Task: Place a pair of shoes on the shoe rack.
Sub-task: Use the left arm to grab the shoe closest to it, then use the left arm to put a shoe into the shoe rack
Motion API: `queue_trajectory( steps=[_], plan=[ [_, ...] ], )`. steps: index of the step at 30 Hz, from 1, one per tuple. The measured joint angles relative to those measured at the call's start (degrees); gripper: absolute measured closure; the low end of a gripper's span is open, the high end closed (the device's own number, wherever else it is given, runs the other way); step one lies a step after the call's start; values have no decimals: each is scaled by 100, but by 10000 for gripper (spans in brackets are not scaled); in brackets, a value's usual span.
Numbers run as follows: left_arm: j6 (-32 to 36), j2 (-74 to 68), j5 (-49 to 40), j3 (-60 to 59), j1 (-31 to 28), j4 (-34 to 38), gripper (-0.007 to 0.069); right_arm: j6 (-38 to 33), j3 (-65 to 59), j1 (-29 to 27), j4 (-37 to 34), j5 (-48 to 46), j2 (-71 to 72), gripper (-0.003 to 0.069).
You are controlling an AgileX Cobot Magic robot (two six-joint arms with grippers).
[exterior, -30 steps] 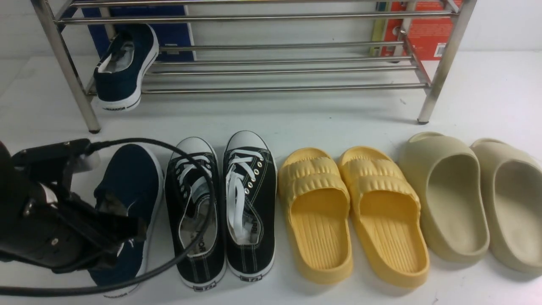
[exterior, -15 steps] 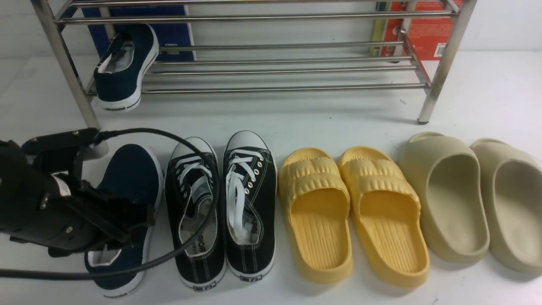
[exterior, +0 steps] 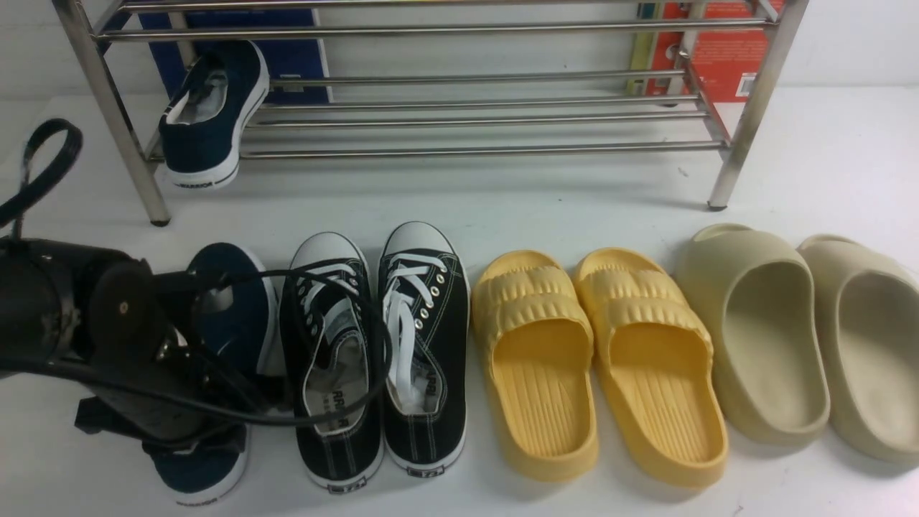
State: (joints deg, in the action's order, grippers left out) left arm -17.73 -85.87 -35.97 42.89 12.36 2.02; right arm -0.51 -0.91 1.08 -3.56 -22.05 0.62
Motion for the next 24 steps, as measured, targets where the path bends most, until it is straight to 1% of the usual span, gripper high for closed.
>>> queue_trajectory(
  steps=[3, 5, 7, 11, 12, 18, 19, 24],
  plan=[
    [0, 6, 12, 0, 1, 68, 587, 0, 0, 0, 0, 0, 0, 419],
    [0, 26, -9, 23, 1, 107, 624, 0, 0, 0, 0, 0, 0, 419],
    [0, 59, -75, 47, 1, 107, 622, 0, 0, 0, 0, 0, 0, 419],
    [-11, 356, -576, 124, 1, 113, 622, 0, 0, 0, 0, 0, 0, 419],
    [-27, 566, -804, 149, 1, 143, 622, 0, 0, 0, 0, 0, 0, 419],
    [-64, 1467, -1466, 354, 1, 183, 622, 0, 0, 0, 0, 0, 0, 419],
    [-64, 1467, -1466, 362, 1, 183, 622, 0, 0, 0, 0, 0, 0, 419],
    [-40, 1944, -2008, 619, 1, 199, 622, 0, 0, 0, 0, 0, 0, 419]
  ],
)
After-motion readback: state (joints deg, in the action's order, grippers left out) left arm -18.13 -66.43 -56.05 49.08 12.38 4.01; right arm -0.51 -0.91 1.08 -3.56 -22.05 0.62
